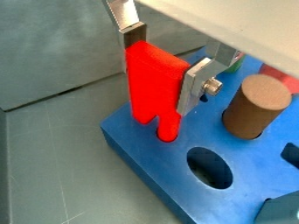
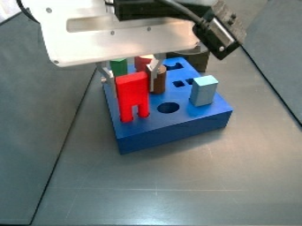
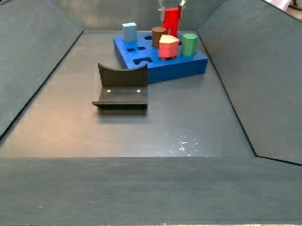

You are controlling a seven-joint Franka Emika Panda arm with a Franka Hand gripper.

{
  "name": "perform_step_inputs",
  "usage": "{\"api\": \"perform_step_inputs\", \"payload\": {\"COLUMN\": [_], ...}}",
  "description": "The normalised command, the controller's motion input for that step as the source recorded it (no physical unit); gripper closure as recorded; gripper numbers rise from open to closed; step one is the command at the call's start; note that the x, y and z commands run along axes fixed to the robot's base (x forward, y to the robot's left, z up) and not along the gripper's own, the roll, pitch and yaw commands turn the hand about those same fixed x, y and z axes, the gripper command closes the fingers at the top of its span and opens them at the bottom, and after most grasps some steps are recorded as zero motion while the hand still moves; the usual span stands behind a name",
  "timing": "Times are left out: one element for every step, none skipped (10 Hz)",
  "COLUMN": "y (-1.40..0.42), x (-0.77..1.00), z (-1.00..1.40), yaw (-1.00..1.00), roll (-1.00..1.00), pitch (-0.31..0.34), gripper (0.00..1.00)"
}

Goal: Pick up the square-circle object. Move up. Move to above the board. Insert the square-circle object.
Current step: Insert the square-circle object.

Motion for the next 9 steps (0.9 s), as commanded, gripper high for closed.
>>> {"api": "perform_step_inputs", "payload": {"y": [-0.18, -0.18, -0.2, -0.19, -0.17, -0.05, 0.26, 0.29, 0.23], "x": [0.0, 0.01, 0.03, 0.09, 0.12, 0.19, 0.28, 0.22, 0.2], "z": [-0.9, -0.86, -0.87, -0.94, -0.97, -0.99, -0.87, -0.61, -0.24], "yaw": [0.0, 0.0, 0.0, 0.0, 0.0, 0.0, 0.0, 0.06, 0.07], "roll": [0.14, 0.13, 0.12, 0.09, 0.07, 0.02, -0.11, -0.03, 0.1], "pitch": [-0.14, -0.16, -0.164, -0.144, -0.137, -0.13, -0.099, -0.061, 0.014], "gripper": [1.0, 1.0, 1.0, 1.0, 1.0, 1.0, 1.0, 1.0, 1.0]}}
